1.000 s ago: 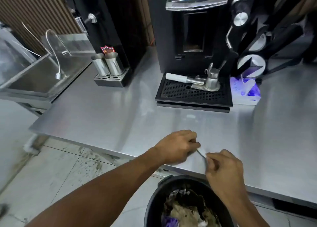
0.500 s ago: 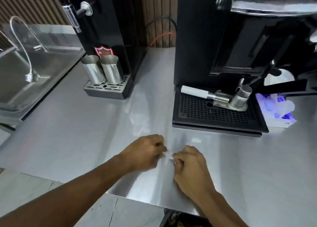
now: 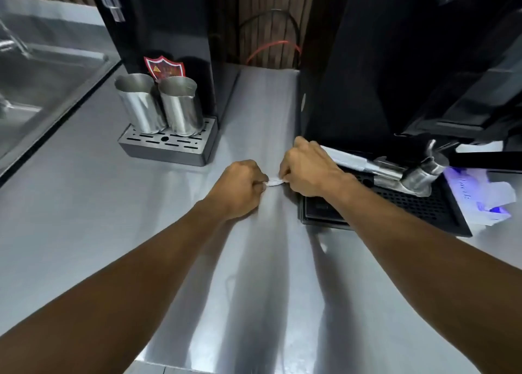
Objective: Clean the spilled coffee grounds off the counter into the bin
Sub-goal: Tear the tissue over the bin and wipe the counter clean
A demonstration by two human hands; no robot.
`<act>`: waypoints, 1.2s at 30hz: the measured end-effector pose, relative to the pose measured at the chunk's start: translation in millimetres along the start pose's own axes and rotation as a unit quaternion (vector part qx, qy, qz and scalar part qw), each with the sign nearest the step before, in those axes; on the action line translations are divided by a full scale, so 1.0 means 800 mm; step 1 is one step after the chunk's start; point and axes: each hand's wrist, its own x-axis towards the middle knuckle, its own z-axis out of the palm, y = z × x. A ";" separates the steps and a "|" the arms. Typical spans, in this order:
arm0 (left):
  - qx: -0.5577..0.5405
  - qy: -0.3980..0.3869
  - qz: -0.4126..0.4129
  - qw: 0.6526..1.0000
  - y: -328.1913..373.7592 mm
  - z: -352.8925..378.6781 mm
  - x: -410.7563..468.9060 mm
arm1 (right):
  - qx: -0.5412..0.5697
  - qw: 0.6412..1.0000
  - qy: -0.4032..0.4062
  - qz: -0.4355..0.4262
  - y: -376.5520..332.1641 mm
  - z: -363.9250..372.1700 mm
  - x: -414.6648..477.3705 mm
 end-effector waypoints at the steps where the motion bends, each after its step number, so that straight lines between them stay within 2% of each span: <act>1: -0.004 0.004 0.005 1.000 0.001 0.004 0.003 | -0.013 1.000 -0.010 0.009 0.001 0.000 -0.001; 5: -0.004 0.011 0.029 1.000 0.016 0.010 0.011 | -0.061 0.997 -0.027 0.032 -0.009 -0.009 -0.005; 8: -0.015 0.003 0.038 0.999 0.029 0.013 0.007 | -0.096 0.995 -0.034 0.019 -0.020 -0.016 -0.015; 15: -0.006 0.001 0.016 1.000 0.052 0.028 -0.040 | -0.059 0.995 -0.060 -0.048 -0.045 -0.021 -0.059; 25: -0.010 0.032 -0.051 0.998 0.114 0.041 -0.119 | -0.046 0.990 -0.023 -0.132 -0.055 0.001 -0.147; 36: -0.012 0.043 -0.063 0.997 0.235 0.088 -0.171 | 0.005 0.994 -0.061 -0.094 0.019 0.021 -0.264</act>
